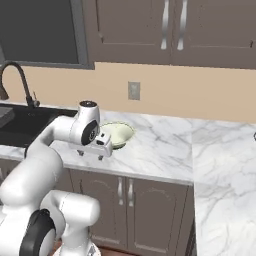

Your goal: Gather the eggs and milk located in the vicinity of the sink area and place them right next to the bowl.

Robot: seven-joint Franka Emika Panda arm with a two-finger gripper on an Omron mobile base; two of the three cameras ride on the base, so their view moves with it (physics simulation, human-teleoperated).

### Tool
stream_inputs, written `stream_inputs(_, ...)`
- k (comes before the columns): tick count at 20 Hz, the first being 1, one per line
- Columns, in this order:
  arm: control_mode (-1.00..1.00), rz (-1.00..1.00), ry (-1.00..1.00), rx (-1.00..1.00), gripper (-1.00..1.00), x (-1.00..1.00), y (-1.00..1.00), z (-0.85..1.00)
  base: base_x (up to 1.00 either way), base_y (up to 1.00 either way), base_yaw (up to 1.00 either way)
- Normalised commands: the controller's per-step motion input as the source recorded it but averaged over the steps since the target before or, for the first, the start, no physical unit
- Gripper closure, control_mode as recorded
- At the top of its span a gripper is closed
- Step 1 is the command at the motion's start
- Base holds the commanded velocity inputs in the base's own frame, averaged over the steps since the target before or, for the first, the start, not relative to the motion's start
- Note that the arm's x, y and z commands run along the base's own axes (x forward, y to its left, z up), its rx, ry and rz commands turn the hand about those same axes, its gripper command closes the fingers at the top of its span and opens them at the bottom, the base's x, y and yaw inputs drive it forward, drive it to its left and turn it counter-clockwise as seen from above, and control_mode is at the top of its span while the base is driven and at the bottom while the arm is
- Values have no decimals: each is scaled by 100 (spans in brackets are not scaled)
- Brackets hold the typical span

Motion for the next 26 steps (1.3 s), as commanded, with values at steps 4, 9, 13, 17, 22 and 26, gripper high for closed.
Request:
stream_inputs(4,100,0,0,0,-100,0,0,0,4,82,-2)
stream_inputs(9,100,0,0,0,-100,0,0,0,0,100,0)
stream_inputs(13,100,0,0,0,-100,0,0,0,0,100,0)
stream_inputs(17,100,0,0,0,-100,0,0,0,21,100,0)
stream_inputs(22,100,0,0,0,-100,0,0,0,31,100,1)
stream_inputs(26,100,0,0,0,-100,0,0,0,45,100,0)
